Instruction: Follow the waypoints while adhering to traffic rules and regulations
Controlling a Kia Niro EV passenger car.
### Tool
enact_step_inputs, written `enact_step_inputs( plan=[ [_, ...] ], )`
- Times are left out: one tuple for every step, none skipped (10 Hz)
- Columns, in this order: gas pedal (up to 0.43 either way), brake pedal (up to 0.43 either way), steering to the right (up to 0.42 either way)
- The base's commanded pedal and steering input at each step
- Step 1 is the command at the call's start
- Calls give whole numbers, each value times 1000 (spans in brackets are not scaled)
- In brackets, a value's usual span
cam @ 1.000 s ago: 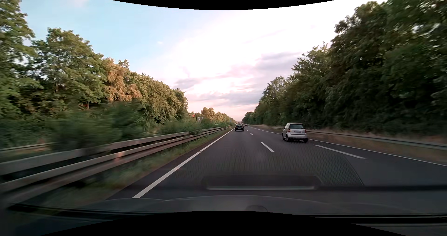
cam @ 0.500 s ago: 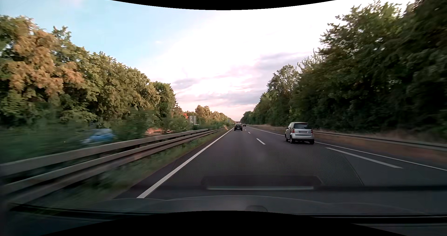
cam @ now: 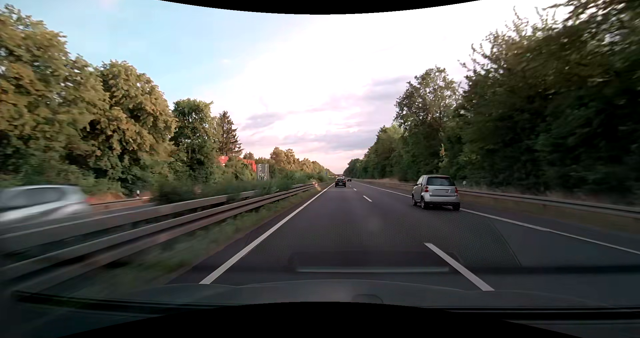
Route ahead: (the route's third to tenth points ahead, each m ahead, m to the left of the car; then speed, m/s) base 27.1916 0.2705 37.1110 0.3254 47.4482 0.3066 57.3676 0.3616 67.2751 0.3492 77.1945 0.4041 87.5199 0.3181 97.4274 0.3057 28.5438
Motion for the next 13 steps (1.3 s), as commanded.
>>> enact_step_inputs(
  plan=[
    [287, 0, -3],
    [287, 0, -3],
    [287, 0, -4],
    [287, 0, -4],
    [287, 0, -4],
    [287, 0, -3],
    [287, 0, -4],
    [287, 0, -4],
    [299, 0, -3],
    [299, 0, -4],
    [299, 0, -3],
    [299, 0, -3],
    [299, 0, -3]
  ],
)
